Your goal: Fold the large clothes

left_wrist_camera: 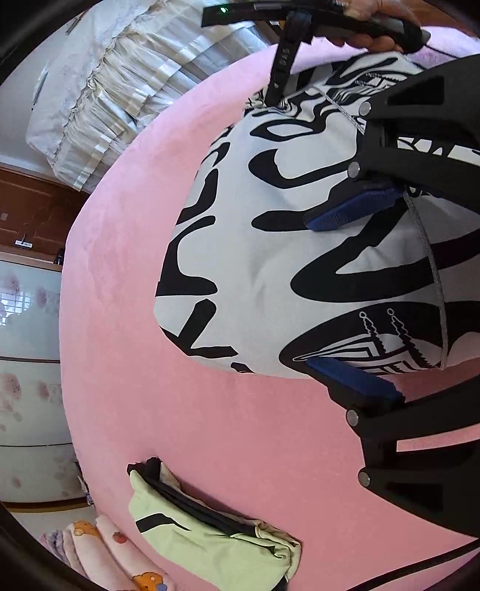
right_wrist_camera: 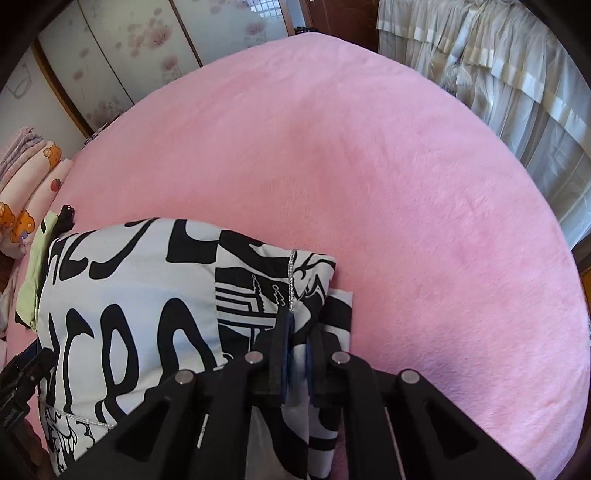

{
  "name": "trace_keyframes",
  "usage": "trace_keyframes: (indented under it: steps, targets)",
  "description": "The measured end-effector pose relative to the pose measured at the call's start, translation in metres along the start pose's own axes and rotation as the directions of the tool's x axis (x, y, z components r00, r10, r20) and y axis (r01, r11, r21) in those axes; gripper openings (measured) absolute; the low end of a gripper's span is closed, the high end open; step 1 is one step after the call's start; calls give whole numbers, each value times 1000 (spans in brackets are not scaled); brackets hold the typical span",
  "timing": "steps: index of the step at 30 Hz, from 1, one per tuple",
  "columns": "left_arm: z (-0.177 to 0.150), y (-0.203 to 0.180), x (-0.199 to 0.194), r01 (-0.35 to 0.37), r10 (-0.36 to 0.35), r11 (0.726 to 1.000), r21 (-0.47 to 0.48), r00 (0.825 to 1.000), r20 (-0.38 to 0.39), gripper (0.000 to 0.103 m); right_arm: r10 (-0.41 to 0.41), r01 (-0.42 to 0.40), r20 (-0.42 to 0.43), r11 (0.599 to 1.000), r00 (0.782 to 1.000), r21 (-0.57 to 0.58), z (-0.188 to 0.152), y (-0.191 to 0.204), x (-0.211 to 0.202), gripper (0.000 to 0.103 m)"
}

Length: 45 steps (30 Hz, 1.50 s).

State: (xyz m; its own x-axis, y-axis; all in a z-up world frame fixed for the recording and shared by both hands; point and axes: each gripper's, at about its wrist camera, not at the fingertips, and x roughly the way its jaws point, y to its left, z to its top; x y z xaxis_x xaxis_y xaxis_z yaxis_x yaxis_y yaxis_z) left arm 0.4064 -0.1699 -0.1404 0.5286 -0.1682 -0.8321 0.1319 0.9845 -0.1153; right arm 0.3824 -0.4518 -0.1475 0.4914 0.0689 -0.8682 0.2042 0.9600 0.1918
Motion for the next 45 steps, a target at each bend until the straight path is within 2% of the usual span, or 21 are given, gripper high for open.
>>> trace_keyframes:
  steps: [2, 4, 8, 11, 13, 15, 19, 23, 25, 27, 28, 29, 31, 32, 34, 36, 38, 41, 45]
  targets:
    - [-2, 4, 0, 5, -4, 1000, -4, 1000, 6, 71, -4, 4, 5, 1000, 1000, 3, 1, 1, -11, 12]
    - [-3, 10, -4, 22, -21, 1000, -21, 1000, 14, 71, 22, -22, 22, 999, 1000, 31, 2, -5, -29, 24]
    - [-5, 18, -16, 50, -51, 997, -56, 998, -25, 71, 90, -93, 53, 994, 995, 55, -9, -11, -74, 26]
    - [-14, 26, -41, 68, -69, 996, -53, 998, -12, 71, 107, -110, 70, 993, 992, 43, -36, -15, -109, 36]
    - [-26, 33, -60, 78, -78, 996, -42, 997, -7, 71, 112, -115, 70, 992, 991, 42, -57, -18, -123, 48]
    - [-39, 39, -74, 79, -79, 996, -34, 997, -12, 71, 119, -123, 64, 991, 991, 54, -82, -26, -132, 51]
    - [-66, 54, -90, 105, -107, 993, -50, 993, -41, 71, 189, -189, 11, 975, 982, 118, -125, -36, -124, 52]
    - [-84, 56, -92, 111, -114, 992, -59, 993, -44, 71, 276, -273, 0, 948, 961, 164, -136, -30, -111, 52]
    - [-90, 53, -84, 91, -95, 994, -61, 993, -70, 71, 289, -284, 0, 943, 957, 173, -136, -22, -104, 52]
    - [-96, 51, -77, 74, -79, 995, -62, 993, -83, 71, 258, -256, 7, 956, 966, 144, -135, -13, -100, 50]
    - [-98, 50, -76, 66, -71, 996, -62, 994, -84, 71, 233, -232, 7, 966, 973, 114, -135, -8, -100, 34]
    - [-98, 48, -77, 62, -67, 996, -60, 994, -82, 71, 225, -225, 11, 970, 974, 91, -136, -5, -104, 27]
    - [-99, 44, -78, 54, -56, 998, -33, 996, -70, 71, 190, -193, 58, 979, 980, 57, -138, 0, -120, 22]
    - [-101, 42, -76, 46, -47, 999, -23, 996, -69, 71, 166, -169, 75, 985, 983, 35, -141, 0, -122, 22]
    - [-107, 43, -64, 48, -51, 998, -35, 994, -100, 71, 156, -158, 36, 984, 987, 77, -148, -9, -104, 22]
    - [-109, 49, -54, 65, -75, 994, -83, 989, -129, 71, 139, -141, 27, 986, 990, 85, -153, -12, -90, 22]
    - [-108, 56, -53, 79, -95, 989, -124, 987, -132, 71, 153, -157, 40, 982, 987, 109, -154, -12, -91, 23]
    - [-106, 54, -61, 52, -63, 994, -95, 991, -120, 71, 149, -154, 51, 982, 987, 105, -152, -9, -102, 30]
    - [-105, 49, -76, 32, -38, 998, -54, 993, -109, 71, 84, -89, 77, 994, 993, 65, -154, 1, -121, 35]
